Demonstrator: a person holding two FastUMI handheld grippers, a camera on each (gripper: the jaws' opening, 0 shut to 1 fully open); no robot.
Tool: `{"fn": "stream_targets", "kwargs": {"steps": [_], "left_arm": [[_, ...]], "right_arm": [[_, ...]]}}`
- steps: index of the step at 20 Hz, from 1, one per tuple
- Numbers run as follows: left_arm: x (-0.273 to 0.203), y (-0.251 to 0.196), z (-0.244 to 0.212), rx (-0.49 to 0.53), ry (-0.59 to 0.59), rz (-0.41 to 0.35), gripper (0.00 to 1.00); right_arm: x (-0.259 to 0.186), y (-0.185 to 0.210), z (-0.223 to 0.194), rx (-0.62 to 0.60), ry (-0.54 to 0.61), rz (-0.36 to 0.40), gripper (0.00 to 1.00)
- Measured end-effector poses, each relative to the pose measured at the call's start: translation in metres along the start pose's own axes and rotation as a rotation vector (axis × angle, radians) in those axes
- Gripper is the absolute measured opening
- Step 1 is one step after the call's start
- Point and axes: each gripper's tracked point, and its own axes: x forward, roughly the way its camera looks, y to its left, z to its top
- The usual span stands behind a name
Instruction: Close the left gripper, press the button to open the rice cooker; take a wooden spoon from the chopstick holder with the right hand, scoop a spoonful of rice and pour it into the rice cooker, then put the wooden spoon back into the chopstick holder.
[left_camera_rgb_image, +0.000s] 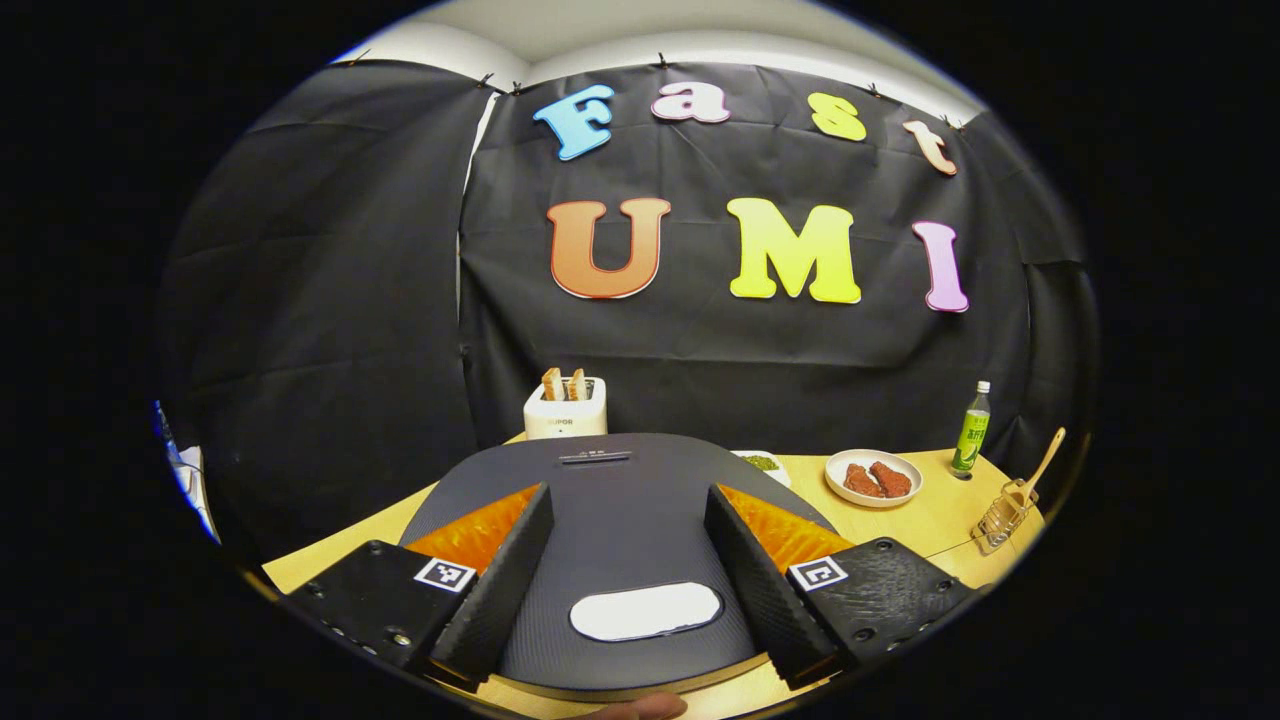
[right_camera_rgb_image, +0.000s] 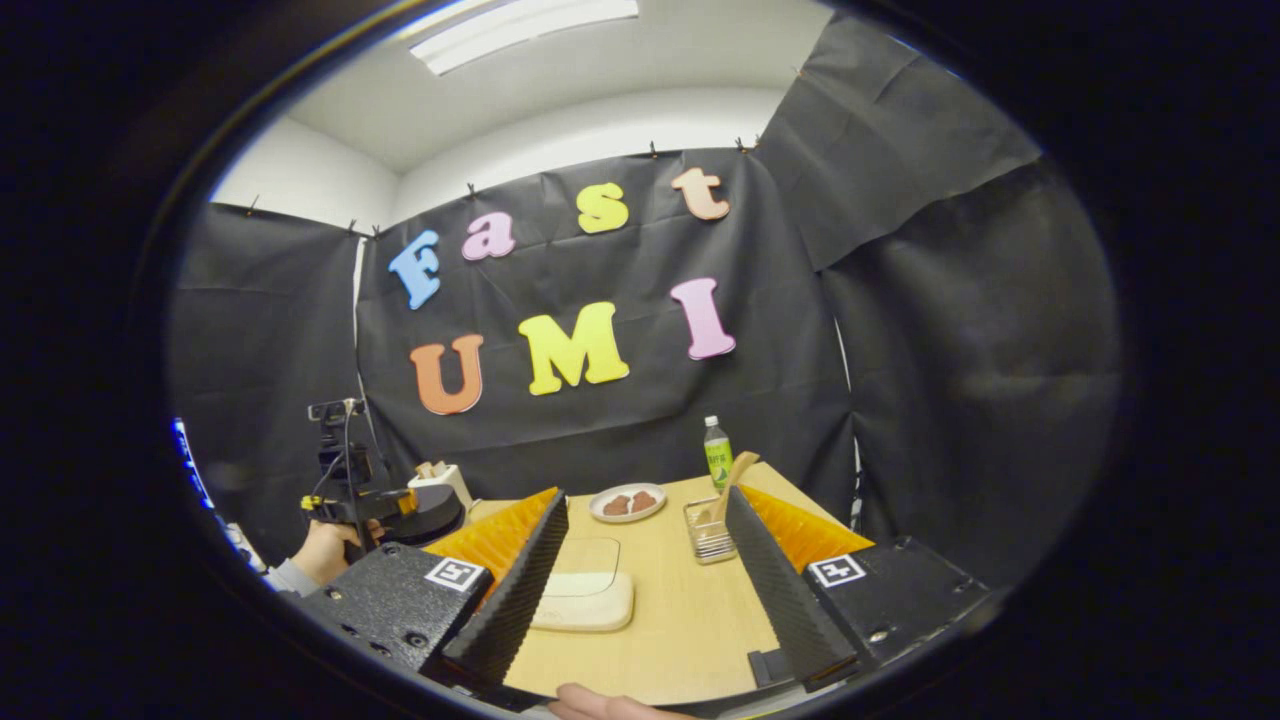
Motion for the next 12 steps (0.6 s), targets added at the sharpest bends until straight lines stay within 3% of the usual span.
{"fn": "stream_targets", "kwargs": {"steps": [12], "left_arm": [[-0.060, -0.005, -0.013, 0.006, -0.037, 0.031, 0.99]], "right_arm": [[-0.008, 0.024, -0.010, -0.051, 0.019, 0.023, 1.00]]}}
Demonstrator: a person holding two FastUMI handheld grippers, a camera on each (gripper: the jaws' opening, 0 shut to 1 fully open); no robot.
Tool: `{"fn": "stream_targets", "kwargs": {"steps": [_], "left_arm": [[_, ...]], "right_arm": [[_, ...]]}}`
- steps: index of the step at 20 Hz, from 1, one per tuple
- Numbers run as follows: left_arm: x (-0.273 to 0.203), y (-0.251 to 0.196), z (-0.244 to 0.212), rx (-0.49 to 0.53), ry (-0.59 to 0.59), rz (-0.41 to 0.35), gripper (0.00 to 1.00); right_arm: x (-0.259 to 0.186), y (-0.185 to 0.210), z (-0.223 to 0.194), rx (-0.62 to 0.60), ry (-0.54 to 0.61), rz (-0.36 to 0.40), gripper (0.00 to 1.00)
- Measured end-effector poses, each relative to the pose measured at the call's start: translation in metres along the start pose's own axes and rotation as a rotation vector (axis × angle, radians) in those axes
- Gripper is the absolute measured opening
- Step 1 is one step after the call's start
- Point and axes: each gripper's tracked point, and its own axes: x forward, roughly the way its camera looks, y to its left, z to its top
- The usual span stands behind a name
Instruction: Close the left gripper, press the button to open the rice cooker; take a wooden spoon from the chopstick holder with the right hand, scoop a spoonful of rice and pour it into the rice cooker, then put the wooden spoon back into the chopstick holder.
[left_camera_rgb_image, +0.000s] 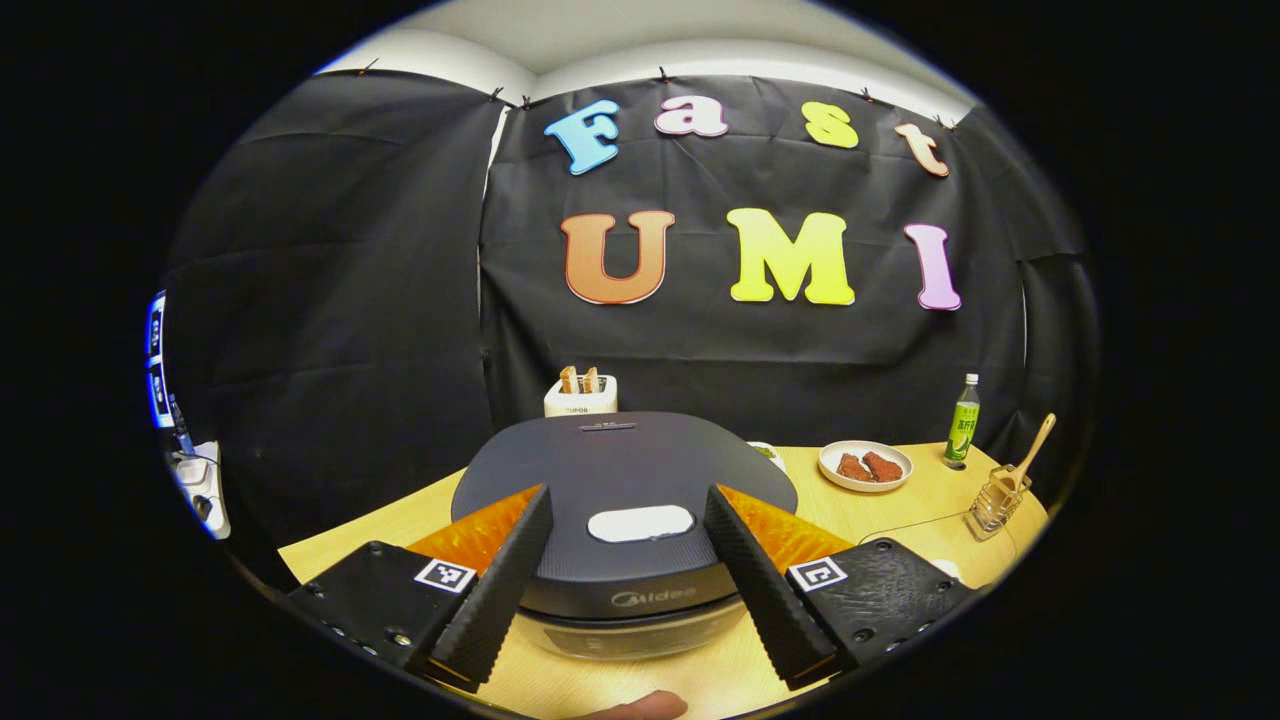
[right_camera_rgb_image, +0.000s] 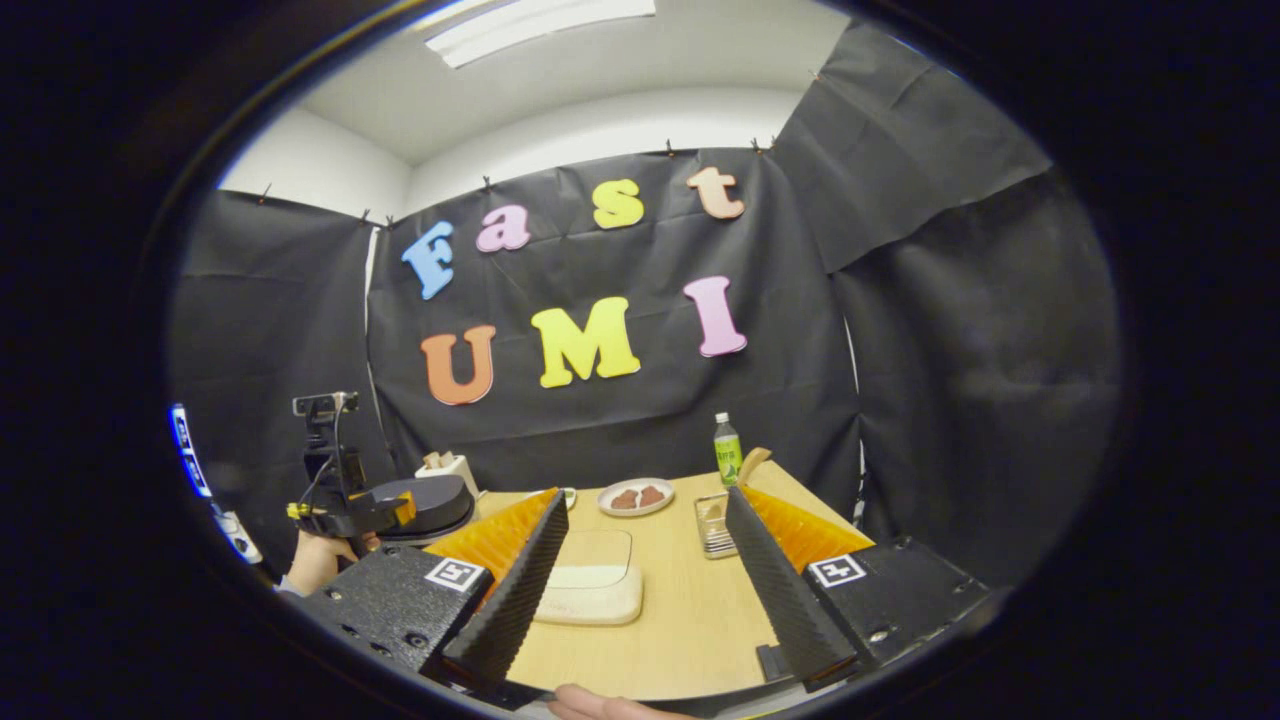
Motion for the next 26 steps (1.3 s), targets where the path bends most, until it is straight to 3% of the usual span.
{"fn": "stream_targets", "kwargs": {"steps": [11, 16, 20, 26], "left_arm": [[-0.019, -0.005, -0.015, -0.037, 0.057, -0.015, 1.00], [-0.022, -0.003, -0.010, 0.015, 0.040, 0.005, 0.95], [-0.046, -0.015, 0.001, -0.030, 0.055, -0.065, 0.94], [-0.097, -0.012, 0.038, -0.049, -0.007, -0.107, 0.94]], "right_arm": [[0.000, 0.007, -0.007, 0.000, 0.017, 0.013, 1.00], [0.000, 0.004, -0.006, -0.007, 0.010, 0.007, 1.00], [0.004, -0.003, -0.006, -0.009, 0.014, -0.010, 0.98], [0.008, -0.007, -0.003, -0.018, 0.011, -0.038, 1.00]]}}
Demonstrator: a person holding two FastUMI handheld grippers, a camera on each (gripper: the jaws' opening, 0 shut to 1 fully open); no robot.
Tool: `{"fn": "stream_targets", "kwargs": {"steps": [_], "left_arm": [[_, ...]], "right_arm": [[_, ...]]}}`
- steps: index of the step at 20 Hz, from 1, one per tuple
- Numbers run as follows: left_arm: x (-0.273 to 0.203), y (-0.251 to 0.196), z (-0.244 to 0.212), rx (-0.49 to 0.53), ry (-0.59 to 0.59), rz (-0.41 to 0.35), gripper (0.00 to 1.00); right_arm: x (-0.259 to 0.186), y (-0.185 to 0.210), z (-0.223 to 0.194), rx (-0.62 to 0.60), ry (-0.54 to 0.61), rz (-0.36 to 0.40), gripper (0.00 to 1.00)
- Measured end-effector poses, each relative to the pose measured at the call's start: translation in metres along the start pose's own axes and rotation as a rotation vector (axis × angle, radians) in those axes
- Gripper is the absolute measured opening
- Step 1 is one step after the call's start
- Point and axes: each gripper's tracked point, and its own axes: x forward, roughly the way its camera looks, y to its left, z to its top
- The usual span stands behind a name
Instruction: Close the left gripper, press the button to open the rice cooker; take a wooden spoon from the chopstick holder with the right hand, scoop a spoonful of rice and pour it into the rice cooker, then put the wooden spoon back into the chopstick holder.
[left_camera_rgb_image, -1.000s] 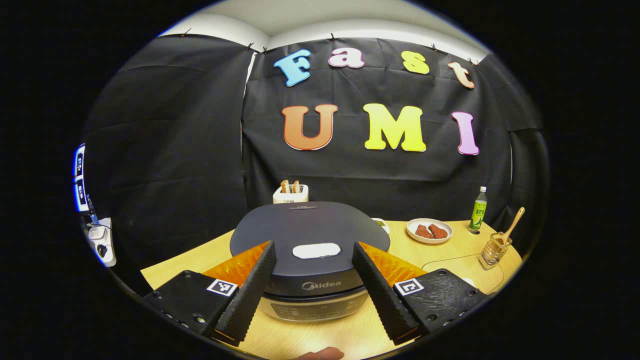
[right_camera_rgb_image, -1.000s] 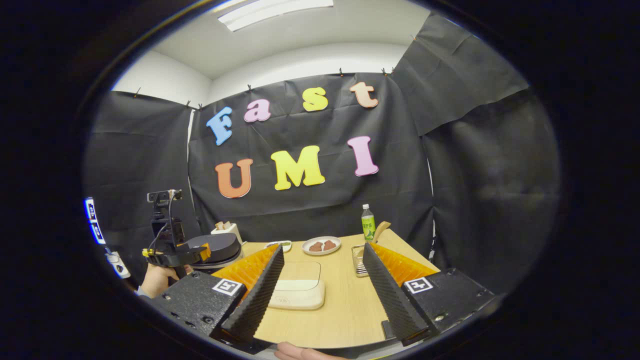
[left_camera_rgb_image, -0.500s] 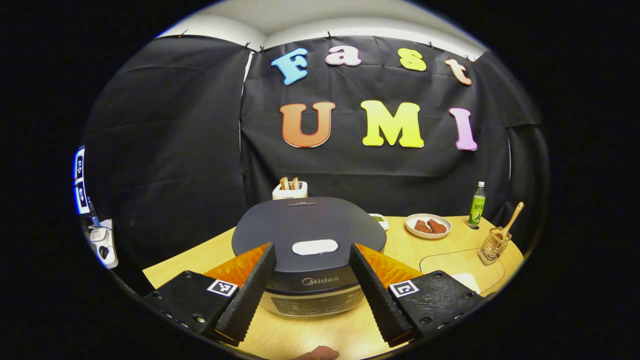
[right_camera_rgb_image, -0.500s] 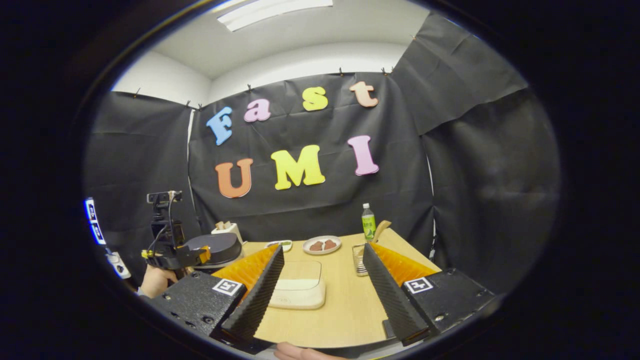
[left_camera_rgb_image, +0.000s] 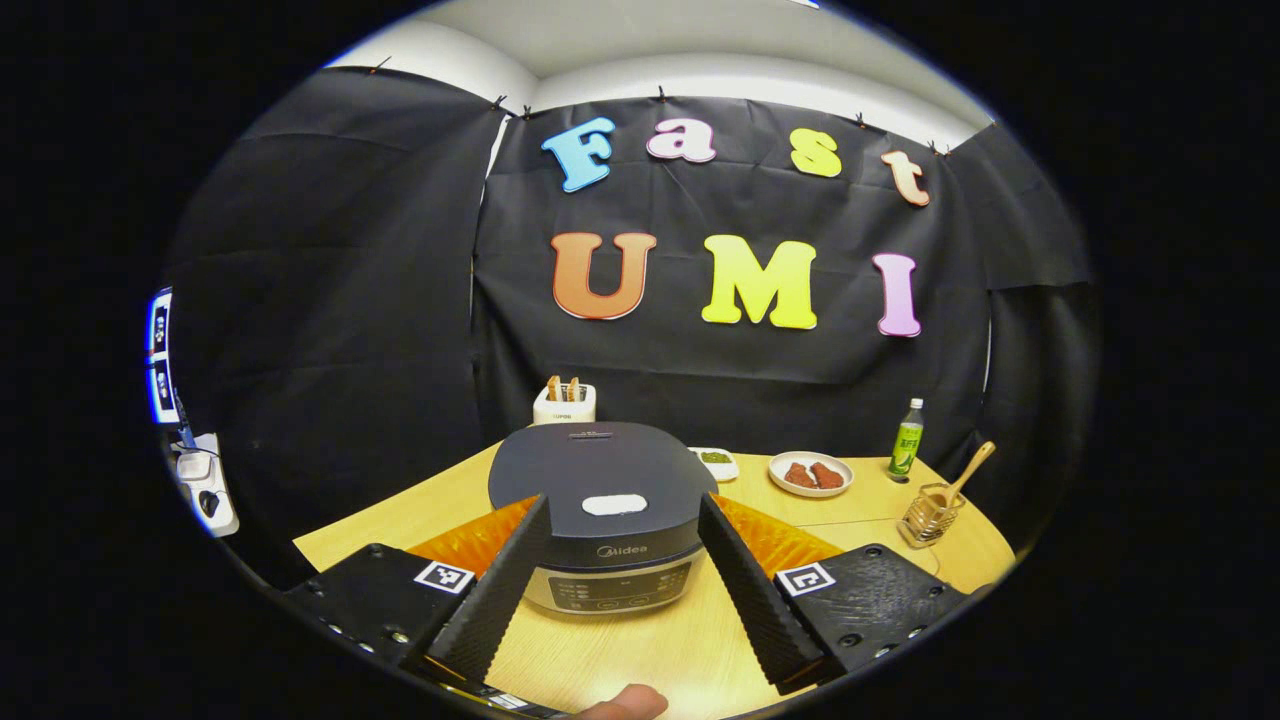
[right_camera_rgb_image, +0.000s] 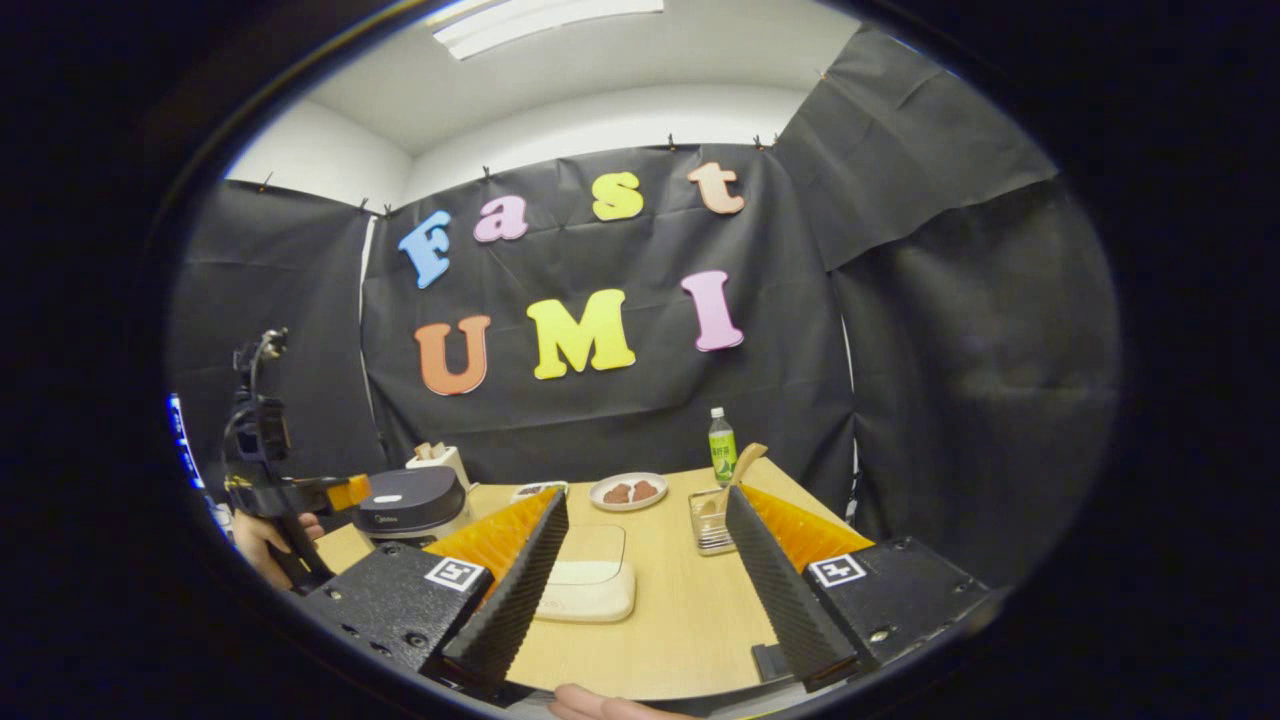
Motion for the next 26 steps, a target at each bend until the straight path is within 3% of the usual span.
{"fn": "stream_targets", "kwargs": {"steps": [5, 10, 20, 26], "left_arm": [[-0.045, -0.014, 0.004, 0.040, -0.023, -0.064, 0.95], [-0.077, -0.024, 0.002, 0.034, -0.031, -0.117, 0.94], [-0.123, -0.030, 0.028, 0.105, -0.118, -0.162, 0.94], [-0.138, -0.043, 0.039, 0.117, -0.160, -0.191, 0.94]], "right_arm": [[-0.002, 0.003, 0.008, -0.056, -0.008, 0.000, 1.00], [0.000, -0.013, 0.022, -0.126, -0.017, -0.077, 0.99], [-0.025, -0.014, 0.050, -0.188, -0.092, -0.123, 0.99], [-0.036, -0.010, 0.053, -0.187, -0.108, -0.108, 1.00]]}}
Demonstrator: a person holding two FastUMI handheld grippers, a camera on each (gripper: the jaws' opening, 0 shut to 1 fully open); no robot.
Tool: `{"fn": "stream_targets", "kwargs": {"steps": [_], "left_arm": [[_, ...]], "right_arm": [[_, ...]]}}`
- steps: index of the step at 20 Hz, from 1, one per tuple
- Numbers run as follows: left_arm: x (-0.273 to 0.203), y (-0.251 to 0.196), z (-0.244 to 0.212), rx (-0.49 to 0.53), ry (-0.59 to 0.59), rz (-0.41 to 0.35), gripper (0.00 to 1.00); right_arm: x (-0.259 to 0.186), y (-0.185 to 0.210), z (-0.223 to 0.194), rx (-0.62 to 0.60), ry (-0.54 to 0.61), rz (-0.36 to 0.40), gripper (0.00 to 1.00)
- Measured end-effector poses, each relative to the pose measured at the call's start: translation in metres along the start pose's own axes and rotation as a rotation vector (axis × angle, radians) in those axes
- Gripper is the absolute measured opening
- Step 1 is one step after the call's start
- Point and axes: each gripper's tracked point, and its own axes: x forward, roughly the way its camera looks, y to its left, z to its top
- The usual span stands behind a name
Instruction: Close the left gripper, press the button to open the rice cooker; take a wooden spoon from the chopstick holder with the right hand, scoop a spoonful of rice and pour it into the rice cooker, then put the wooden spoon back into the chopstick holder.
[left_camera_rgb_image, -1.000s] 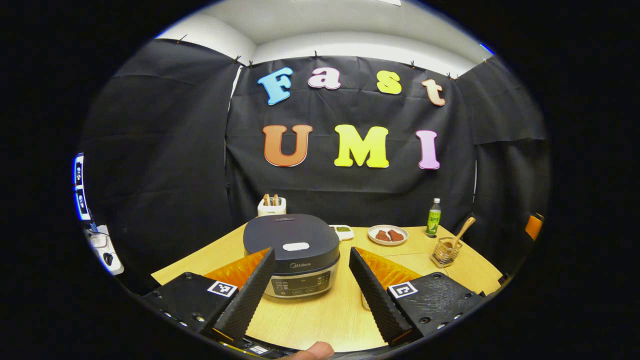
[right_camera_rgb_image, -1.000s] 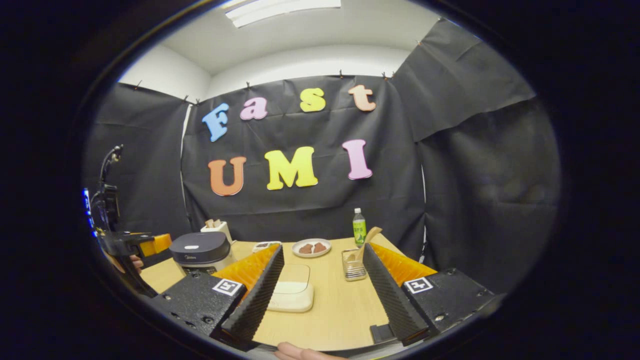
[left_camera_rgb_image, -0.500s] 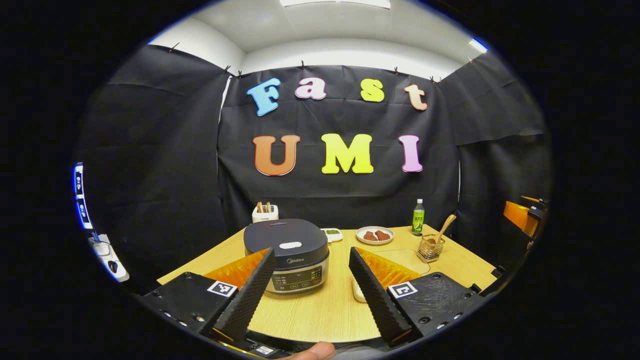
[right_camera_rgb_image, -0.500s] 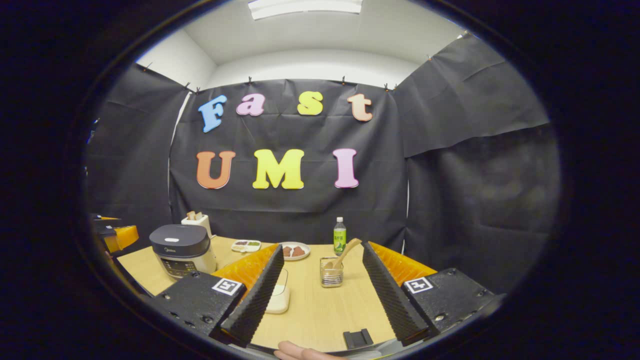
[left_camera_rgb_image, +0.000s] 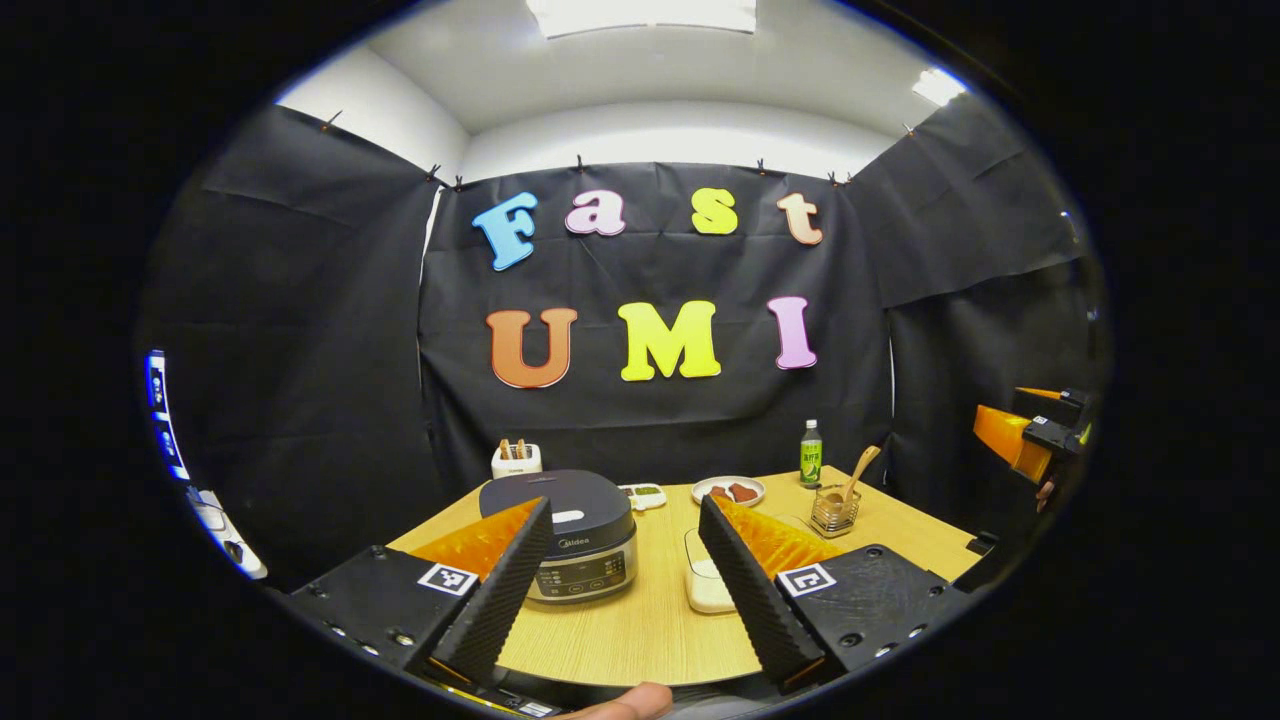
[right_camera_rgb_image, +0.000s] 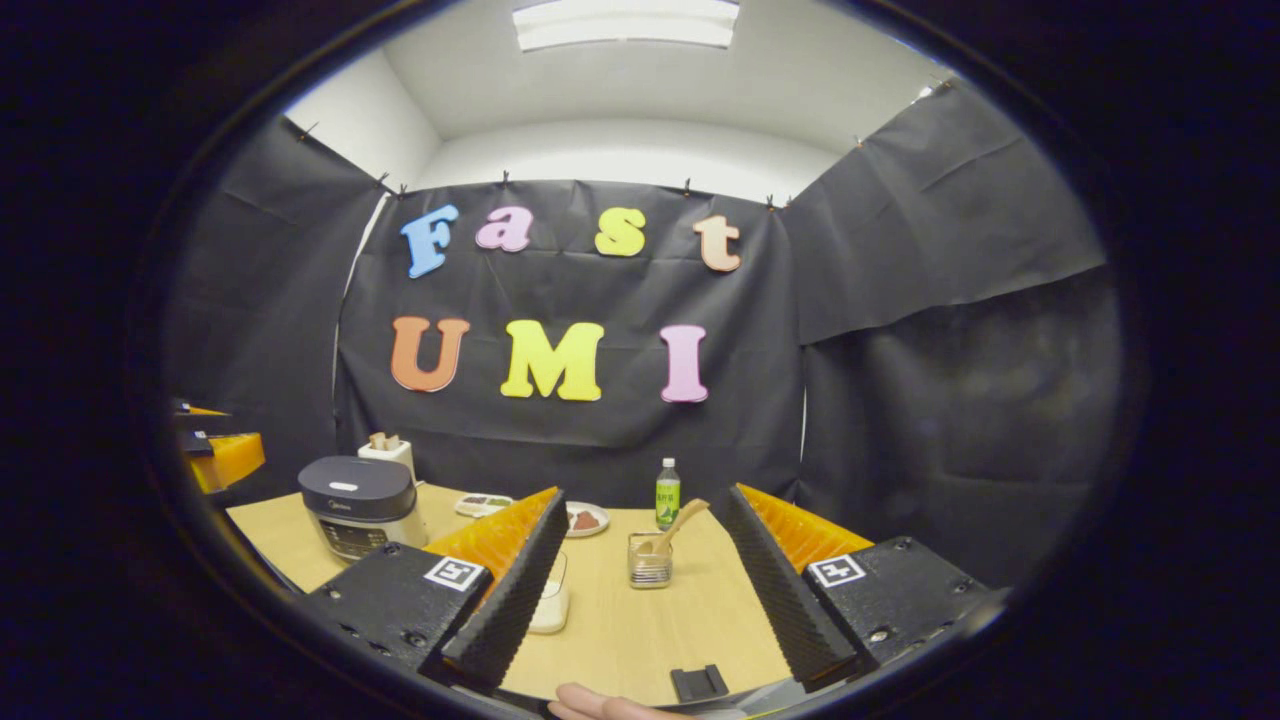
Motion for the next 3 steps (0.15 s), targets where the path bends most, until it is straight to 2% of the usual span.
{"fn": "stream_targets", "kwargs": {"steps": [3], "left_arm": [[-0.0002, -0.0049, -0.0036, 0.004, 0.010, -0.013, 0.94]], "right_arm": [[0.0030, -0.0008, -0.0060, 0.015, 0.013, 0.003, 1.00]]}}
